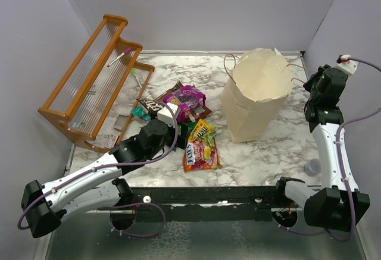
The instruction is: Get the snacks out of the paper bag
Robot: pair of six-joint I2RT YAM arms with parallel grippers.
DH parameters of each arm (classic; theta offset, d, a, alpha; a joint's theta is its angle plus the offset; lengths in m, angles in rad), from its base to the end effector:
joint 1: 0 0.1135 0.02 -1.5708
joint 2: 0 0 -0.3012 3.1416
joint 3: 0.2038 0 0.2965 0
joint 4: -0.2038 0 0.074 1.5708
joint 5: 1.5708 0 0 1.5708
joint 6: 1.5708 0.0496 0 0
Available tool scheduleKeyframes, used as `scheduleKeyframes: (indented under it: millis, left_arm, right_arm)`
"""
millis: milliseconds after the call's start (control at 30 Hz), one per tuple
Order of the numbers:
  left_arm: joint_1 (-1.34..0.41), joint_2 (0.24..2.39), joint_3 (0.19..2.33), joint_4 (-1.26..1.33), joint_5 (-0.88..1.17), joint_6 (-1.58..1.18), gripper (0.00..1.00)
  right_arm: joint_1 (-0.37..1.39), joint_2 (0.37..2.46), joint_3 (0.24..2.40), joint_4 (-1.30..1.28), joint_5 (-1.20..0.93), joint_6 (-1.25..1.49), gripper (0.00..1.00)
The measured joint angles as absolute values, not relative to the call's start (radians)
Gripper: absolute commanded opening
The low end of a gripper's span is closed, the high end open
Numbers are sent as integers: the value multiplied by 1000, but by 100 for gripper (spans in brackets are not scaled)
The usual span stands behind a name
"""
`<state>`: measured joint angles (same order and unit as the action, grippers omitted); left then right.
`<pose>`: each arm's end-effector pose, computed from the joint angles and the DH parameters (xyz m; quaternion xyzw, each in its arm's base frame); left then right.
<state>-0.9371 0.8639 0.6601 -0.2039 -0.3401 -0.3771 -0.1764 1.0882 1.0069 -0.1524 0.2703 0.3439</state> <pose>0.1506 -0.1769 0.2946 0.1383 0.8172 -0.2187 0.5150 0.2861 -0.0645 0.3883 0.2807 0.7299 -0.0540 0.6209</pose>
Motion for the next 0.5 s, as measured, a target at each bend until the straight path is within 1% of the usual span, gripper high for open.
scheduleKeyframes:
  millis: [100,233,367,500]
  left_arm:
    - [-937,863,661,-210,-340,-382,95]
    - [-937,863,664,-210,-340,-388,99]
    - [-937,879,684,-207,-339,-389,99]
    - [-929,905,718,-197,-331,-387,99]
  right_arm:
    - [-177,1068,1007,-168,268,345,28]
    - [-177,1021,1008,-173,212,344,46]
    - [-177,1000,1041,-186,139,335,65]
    - [-177,987,1102,-215,40,317,81]
